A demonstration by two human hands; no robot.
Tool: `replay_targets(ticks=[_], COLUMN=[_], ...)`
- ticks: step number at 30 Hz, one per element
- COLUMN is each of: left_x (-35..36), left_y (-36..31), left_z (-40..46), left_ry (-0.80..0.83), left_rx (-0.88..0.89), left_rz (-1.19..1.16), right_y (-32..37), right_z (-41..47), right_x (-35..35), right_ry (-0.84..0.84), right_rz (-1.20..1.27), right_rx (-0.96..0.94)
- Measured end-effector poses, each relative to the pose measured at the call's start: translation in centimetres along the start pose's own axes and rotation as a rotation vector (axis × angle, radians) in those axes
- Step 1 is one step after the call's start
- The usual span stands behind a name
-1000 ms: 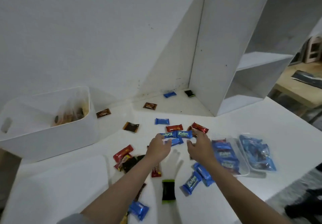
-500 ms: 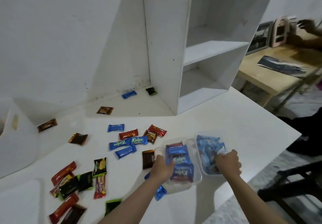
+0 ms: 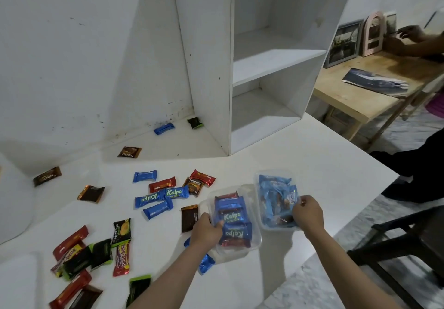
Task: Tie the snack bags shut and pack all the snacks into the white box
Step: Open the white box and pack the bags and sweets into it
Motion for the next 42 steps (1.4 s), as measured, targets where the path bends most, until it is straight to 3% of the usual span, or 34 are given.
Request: replay_targets(ticks=[6, 11, 13, 16, 21, 29, 42], left_x=[0.3, -0.3, -0.7, -1.0, -1.3, -6.6, -35.3], left_y=[0.2, 0.8, 1.1, 1.2, 1.1, 2.5, 14.4], left_z=[-0.2, -1.4, -2.1, -2.8, -3.5, -3.6, -3.8], left_ry=[0.032, 0.12, 0.192, 0.262, 0.321, 0.221, -0.229], left_rx=[-0.163, -0.53, -0.609, -0.564, -0.456, -0.359, -0.298], left_rz=[-0.183, -0.633, -0.814, -0.805, -0.748, -0.807, -0.943], right_y=[3.4, 3.5, 3.0, 2.1, 1.9, 6.0, 23.6], right_z=[-4.7, -9.1, -10.3, -10.8, -11.0, -15.6, -37.0], right_x=[0.2, 3.4, 4.1, 4.4, 4.7, 4.5, 13.9], right_ry=[0.098, 0.21, 0.17, 0.064, 0.282, 0.325, 0.74], right_rz=[0.193, 0.004, -0.084, -0.198, 0.083, 0.23, 0.296], right_rx=[-0.086, -0.233, -0.305, -0.352, 0.064, 0.148, 0.006])
Point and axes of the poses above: each hand's wrist, its own z-axis towards the middle knuckle, its own x-axis out of the palm, y = z × x, the point moved 3 cm from there along z, towards the middle knuckle, and after that the axes turned 15 degrees about -y, right-handed, at the moved point
